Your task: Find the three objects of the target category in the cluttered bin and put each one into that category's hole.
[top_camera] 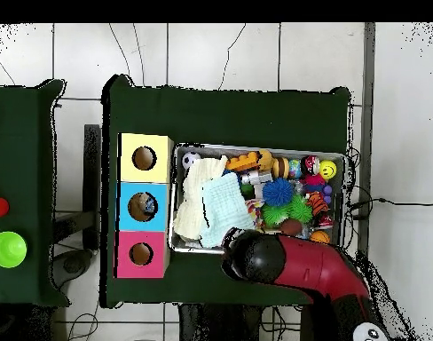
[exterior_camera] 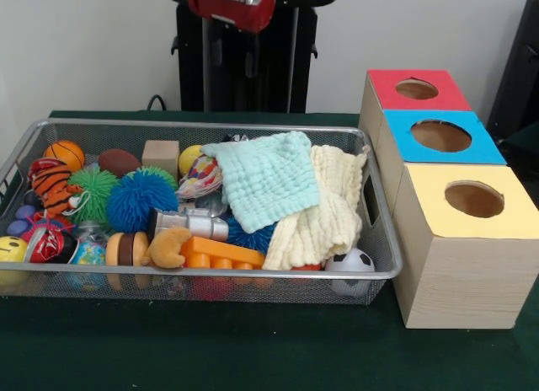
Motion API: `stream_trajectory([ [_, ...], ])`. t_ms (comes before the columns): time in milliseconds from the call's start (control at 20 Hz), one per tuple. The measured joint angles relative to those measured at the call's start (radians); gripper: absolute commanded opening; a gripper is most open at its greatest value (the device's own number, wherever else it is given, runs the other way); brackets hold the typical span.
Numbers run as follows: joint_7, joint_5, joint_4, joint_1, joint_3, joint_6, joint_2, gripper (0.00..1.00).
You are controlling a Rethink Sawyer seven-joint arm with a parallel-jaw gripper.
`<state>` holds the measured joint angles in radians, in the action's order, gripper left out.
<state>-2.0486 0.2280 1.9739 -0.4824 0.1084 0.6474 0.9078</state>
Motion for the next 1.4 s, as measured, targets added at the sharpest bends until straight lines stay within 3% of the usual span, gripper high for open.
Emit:
stream_trajectory([
  [350,0.000,0.057,-0.037,-0.037,0.000,-0.090,-0.088,1.00],
  [550,0.000,0.130,-0.064,-0.062,0.000,-0.162,-0.172,1.00],
  [1200,0.000,0.286,-0.161,-0.193,0.016,-0.188,-0.346,1.00],
  [1400,0.000,0.308,-0.185,-0.254,0.057,-0.182,-0.348,1.00],
])
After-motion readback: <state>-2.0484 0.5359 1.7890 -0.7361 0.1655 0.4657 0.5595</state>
